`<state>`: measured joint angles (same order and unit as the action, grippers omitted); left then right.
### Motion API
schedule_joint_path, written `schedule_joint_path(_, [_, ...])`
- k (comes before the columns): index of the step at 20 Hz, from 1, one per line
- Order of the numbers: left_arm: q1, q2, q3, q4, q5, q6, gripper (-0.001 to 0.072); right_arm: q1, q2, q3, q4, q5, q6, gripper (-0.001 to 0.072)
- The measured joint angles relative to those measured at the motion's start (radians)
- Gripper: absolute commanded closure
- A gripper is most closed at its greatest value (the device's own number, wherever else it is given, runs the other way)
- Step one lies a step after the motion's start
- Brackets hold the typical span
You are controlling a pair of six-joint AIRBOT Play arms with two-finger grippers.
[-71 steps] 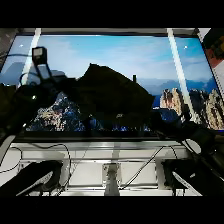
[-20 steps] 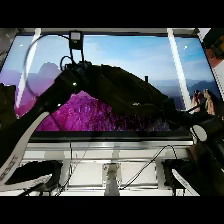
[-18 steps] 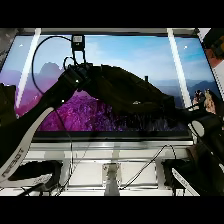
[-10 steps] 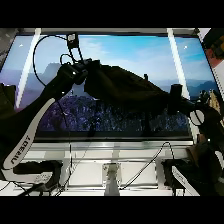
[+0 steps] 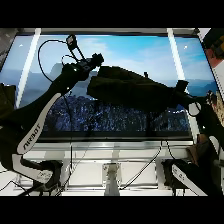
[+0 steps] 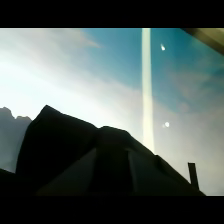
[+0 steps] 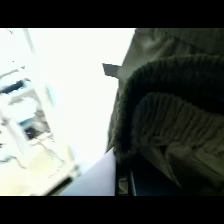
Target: Fold the clothes and pants, and hang the long-sleeved shirts on hangers.
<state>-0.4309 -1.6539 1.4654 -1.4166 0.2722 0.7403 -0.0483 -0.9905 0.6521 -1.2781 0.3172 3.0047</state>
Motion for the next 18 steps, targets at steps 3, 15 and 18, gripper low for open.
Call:
schedule_joint_path(3, [-0.003,-0.018,0.014,-0.019,-0.053,0.0,0.0699,-0.005,-0.108,0.009,0.103,-0.236,0.0,0.0409])
schedule_joint_path(15, [0.027,0.033,0.023,0.047,-0.064,0.013,0.0566,-0.04,-0.32,0.209,0.061,-0.434,-0.139,0.01])
schedule_joint_path(18, [0.049,0.092,0.023,0.051,0.003,0.076,0.0567,-0.082,-0.325,0.304,0.036,-0.246,-0.307,0.0099])
